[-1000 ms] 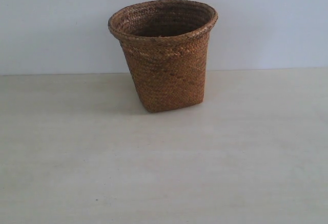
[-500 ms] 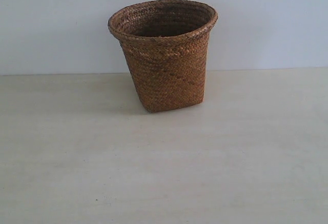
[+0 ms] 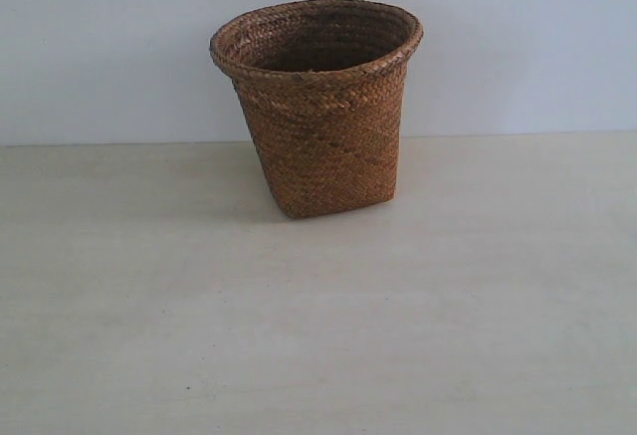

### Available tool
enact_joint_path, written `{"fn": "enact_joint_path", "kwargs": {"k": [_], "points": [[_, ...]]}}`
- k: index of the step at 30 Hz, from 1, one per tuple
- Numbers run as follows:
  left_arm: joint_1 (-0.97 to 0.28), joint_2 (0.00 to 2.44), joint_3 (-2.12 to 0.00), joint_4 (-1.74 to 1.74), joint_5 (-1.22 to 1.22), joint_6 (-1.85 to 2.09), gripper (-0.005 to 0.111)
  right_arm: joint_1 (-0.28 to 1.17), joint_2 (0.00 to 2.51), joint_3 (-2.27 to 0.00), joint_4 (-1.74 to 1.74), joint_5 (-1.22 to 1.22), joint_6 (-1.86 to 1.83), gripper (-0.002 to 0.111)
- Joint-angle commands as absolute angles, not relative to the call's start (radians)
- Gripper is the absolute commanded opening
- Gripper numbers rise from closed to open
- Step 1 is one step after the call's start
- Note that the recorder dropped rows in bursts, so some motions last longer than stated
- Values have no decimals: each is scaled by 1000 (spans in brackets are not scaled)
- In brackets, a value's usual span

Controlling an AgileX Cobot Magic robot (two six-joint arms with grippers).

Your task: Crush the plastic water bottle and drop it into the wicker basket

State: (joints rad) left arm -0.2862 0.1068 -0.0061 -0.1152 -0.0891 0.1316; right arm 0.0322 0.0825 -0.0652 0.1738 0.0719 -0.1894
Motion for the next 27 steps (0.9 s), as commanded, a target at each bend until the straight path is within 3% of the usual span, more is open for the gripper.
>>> {"fn": "enact_joint_path", "kwargs": {"k": [1,5,16,27], "points": [[-290,102,0,-48,-101,48,4,29,81,-61,175,72,-189,0],[-259,102,0,-16,-56,14,4,29,81,-61,175,72,-189,0],[-24,0,0,-17,131,14,4,29,81,-61,175,49,-189,0],[-10,0,0,-21,282,14,4,29,81,-61,175,49,-189,0]]}}
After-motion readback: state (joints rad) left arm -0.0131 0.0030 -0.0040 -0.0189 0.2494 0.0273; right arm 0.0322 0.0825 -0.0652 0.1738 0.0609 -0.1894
